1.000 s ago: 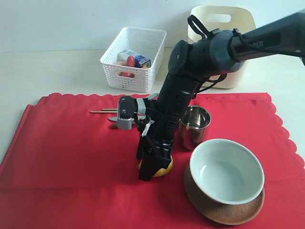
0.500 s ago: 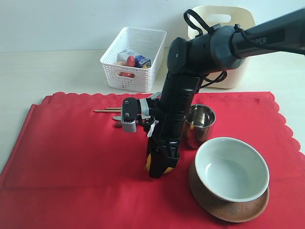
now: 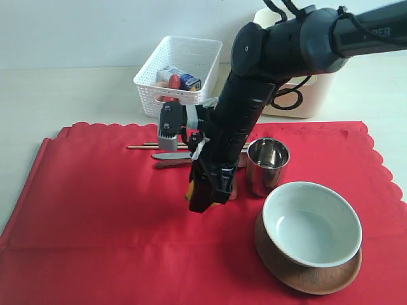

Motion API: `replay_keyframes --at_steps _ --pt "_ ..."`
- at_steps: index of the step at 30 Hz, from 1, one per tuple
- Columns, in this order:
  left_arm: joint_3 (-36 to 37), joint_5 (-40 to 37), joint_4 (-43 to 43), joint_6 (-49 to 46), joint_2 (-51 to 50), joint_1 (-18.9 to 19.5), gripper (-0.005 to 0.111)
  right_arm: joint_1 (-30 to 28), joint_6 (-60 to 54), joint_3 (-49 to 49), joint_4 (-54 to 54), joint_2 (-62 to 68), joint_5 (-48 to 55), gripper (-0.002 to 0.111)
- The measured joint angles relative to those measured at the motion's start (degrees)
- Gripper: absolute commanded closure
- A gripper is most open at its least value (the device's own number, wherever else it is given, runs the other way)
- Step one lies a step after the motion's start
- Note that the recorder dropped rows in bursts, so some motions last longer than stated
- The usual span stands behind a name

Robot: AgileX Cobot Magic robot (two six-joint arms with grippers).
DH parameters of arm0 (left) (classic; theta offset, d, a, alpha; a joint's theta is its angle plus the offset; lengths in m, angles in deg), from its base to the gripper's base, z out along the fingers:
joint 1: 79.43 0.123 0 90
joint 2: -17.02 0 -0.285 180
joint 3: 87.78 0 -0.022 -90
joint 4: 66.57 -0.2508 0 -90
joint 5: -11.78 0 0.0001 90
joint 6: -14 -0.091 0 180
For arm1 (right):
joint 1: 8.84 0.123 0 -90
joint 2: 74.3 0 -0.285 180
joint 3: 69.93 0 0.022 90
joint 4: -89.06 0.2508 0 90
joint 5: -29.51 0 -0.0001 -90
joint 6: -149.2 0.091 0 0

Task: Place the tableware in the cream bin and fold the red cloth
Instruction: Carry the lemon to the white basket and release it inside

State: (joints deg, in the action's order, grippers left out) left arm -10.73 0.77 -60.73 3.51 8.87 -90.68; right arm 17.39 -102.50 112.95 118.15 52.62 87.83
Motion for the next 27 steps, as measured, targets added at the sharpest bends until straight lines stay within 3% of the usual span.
replay_keyframes --at_steps 7,18,24,27 --pt "0.00 0.00 0.00 0.00 0.00 0.00 0.105 0.00 0.00 0.00 7.17 -3.04 -8.33 0.108" --pt "0.00 0.00 0.00 0.00 0.00 0.00 0.105 0.00 0.27 0.00 10.61 -3.04 -37.78 0.108" --pt "0.00 0.00 0.00 0.00 0.00 0.00 0.105 0.00 7.55 -0.08 14.98 -2.39 -61.82 0.108" --pt "0.00 0.00 0.00 0.00 0.00 0.00 0.105 0.00 8.58 0.06 15.60 0.37 -66.59 0.108"
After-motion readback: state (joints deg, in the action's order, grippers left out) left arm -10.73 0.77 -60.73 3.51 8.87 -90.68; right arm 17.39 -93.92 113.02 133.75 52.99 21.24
